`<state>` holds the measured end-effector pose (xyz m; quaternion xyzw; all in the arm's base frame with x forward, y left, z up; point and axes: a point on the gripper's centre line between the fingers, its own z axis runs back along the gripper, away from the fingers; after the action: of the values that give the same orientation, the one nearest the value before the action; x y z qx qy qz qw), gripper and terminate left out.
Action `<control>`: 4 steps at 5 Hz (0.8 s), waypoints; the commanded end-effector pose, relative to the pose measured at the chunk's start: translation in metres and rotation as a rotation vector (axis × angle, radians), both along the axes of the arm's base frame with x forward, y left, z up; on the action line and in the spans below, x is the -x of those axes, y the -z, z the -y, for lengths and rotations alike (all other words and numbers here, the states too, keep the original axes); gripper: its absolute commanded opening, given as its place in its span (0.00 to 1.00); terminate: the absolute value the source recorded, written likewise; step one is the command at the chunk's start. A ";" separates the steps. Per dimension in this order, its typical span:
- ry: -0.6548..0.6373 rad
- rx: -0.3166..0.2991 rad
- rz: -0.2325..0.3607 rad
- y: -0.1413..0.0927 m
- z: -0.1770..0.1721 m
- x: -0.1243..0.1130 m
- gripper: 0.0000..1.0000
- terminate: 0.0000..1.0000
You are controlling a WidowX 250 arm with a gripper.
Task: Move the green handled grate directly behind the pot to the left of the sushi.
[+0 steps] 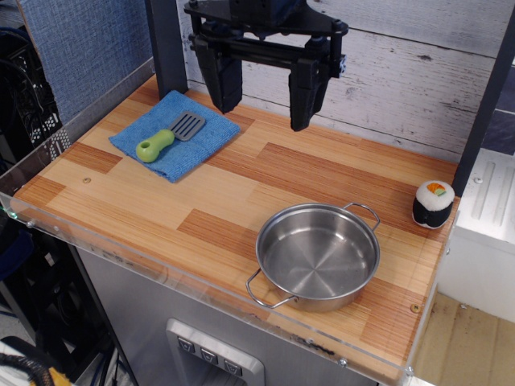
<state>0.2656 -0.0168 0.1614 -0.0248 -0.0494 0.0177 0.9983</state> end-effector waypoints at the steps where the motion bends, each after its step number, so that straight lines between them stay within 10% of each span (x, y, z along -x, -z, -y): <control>1: 0.000 0.000 0.000 0.000 0.000 0.000 1.00 0.00; 4: 0.020 -0.109 -0.042 0.031 -0.116 -0.014 1.00 0.00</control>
<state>0.2761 0.0981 0.1129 0.0271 -0.0028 0.0010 0.9996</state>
